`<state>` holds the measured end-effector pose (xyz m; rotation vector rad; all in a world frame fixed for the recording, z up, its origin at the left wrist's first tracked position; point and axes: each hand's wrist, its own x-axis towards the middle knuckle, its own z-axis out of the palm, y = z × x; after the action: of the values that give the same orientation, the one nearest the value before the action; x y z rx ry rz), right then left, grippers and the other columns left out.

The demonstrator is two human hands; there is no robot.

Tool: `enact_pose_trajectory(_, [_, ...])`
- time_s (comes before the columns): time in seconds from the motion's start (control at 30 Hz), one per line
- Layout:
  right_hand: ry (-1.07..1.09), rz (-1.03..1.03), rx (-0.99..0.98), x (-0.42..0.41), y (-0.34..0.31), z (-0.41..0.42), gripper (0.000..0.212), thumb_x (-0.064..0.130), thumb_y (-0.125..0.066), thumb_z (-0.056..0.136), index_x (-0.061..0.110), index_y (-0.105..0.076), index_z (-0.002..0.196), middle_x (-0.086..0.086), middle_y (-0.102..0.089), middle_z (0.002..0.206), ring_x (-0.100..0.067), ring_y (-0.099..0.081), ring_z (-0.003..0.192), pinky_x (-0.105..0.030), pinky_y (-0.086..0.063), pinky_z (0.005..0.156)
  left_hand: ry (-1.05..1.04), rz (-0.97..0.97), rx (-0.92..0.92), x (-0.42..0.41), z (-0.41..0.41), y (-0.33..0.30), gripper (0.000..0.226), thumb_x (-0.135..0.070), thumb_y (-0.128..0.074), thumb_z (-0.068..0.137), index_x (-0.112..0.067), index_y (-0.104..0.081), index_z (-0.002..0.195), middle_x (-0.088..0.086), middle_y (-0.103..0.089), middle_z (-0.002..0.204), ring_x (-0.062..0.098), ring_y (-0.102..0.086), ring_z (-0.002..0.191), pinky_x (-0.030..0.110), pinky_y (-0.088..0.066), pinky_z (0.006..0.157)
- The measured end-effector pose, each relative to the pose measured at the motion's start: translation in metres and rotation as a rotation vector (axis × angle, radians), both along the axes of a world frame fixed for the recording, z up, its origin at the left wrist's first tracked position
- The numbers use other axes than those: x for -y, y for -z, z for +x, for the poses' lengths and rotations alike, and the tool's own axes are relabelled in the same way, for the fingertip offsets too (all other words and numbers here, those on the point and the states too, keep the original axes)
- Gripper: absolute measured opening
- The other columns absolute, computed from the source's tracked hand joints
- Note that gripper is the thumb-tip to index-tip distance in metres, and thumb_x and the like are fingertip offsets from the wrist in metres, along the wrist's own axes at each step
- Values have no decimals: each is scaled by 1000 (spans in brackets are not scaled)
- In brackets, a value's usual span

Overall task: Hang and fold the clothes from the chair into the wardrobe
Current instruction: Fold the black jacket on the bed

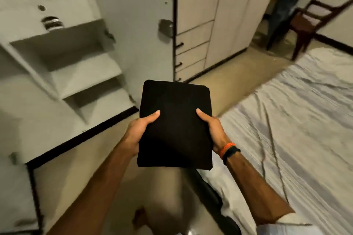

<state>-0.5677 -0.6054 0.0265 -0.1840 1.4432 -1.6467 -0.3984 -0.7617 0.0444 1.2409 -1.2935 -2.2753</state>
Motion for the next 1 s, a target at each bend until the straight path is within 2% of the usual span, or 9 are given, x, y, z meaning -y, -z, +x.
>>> enact_pose_trajectory(0.2, [-307,-58,-71,172,-34,74,53,44,-71,84,10,-66,124,-10,-71,118,-29,-68,110,-47,-48,104,-264,-48,-15,119,114,-45,61,-40,-87,66,-10,-70,117,12,-73,111,33,-71,100,45,-52,98])
enact_pose_trajectory(0.33, [-409,-81,-88,269,-62,123,47,42,-70,86,10,-67,121,-11,-73,114,-30,-69,106,-48,-50,102,-384,-74,5,190,175,-75,58,-37,-86,68,-11,-69,117,12,-74,109,34,-71,98,47,-53,96])
enact_pose_trajectory(0.47, [-488,-98,-117,366,-98,170,52,42,-74,82,10,-66,122,-10,-73,111,-30,-71,103,-47,-52,100,-505,-134,27,261,230,-114,57,-37,-85,70,-10,-67,118,11,-75,104,32,-73,93,43,-58,85])
enact_pose_trajectory(0.6, [-560,-142,-170,447,-133,202,46,40,-73,84,8,-68,117,-10,-75,107,-28,-72,99,-46,-54,97,-578,-160,33,322,265,-151,51,-37,-82,75,-10,-68,116,11,-75,103,30,-73,93,38,-59,74])
enact_pose_trajectory(0.8, [-767,-249,-99,583,-189,238,52,36,-77,81,10,-66,124,-12,-72,115,-33,-69,106,-49,-50,101,-693,-220,32,431,300,-205,51,-38,-81,76,-9,-68,117,13,-75,104,32,-72,96,41,-57,79])
enact_pose_trajectory(0.9, [-909,-310,-51,645,-218,251,38,28,-70,88,10,-67,121,-13,-72,115,-33,-69,107,-47,-50,101,-762,-277,40,485,313,-231,51,-38,-80,76,-8,-69,115,13,-75,102,31,-73,93,40,-58,76])
enact_pose_trajectory(1.0, [-981,-331,-41,703,-252,263,33,23,-67,89,9,-67,119,-14,-73,112,-32,-70,104,-45,-53,96,-809,-297,53,534,322,-257,49,-40,-78,79,-7,-70,114,13,-75,101,30,-72,95,39,-56,81])
